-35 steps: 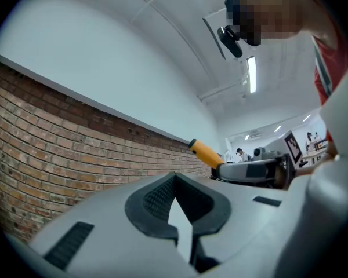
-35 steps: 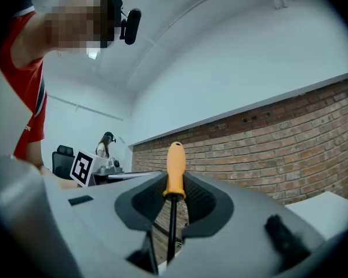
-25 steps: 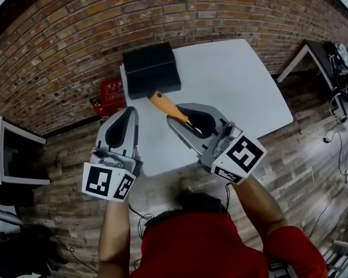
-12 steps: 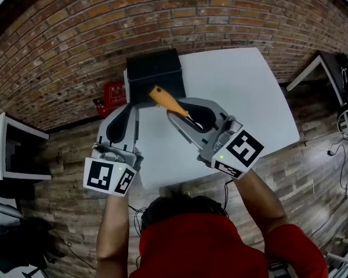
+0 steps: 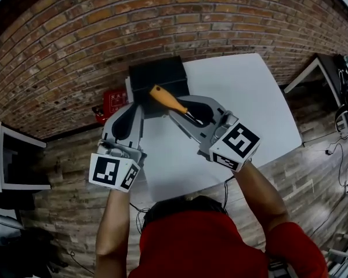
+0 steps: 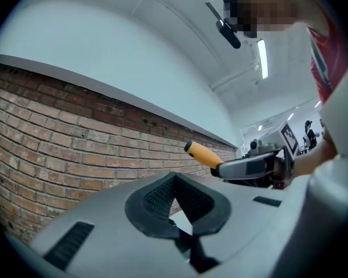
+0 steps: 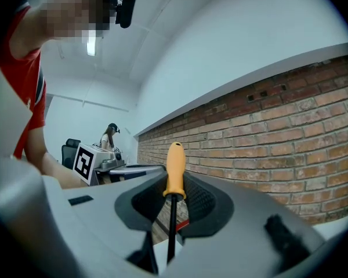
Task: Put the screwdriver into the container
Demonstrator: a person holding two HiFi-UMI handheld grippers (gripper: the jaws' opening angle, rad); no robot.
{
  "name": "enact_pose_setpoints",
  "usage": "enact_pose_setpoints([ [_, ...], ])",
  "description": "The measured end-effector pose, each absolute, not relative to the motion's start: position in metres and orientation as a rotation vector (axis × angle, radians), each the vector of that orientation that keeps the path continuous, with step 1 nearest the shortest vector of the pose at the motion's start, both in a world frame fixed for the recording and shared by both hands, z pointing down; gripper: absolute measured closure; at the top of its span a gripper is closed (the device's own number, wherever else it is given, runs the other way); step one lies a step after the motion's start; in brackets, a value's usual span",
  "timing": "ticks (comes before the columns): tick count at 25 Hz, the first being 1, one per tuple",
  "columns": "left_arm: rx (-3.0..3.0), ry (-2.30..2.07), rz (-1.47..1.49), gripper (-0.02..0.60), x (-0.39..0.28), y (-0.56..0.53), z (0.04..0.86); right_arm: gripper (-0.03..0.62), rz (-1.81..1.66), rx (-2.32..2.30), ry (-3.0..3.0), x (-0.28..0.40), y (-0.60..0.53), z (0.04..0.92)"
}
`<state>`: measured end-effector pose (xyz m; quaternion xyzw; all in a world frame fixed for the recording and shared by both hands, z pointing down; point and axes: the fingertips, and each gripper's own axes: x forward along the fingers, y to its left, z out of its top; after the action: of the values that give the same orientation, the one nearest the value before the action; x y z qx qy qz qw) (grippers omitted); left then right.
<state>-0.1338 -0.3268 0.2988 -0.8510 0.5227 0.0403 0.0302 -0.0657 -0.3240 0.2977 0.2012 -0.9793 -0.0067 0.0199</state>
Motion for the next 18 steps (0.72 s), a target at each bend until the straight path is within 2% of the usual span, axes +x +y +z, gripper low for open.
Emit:
enact_pose_setpoints([
  [18, -2.656, 1.572, 0.09, 0.569, -0.16, -0.388, 0.336, 0.505, -0.075, 0.519, -2.797, -0.1, -0.393, 0.359],
])
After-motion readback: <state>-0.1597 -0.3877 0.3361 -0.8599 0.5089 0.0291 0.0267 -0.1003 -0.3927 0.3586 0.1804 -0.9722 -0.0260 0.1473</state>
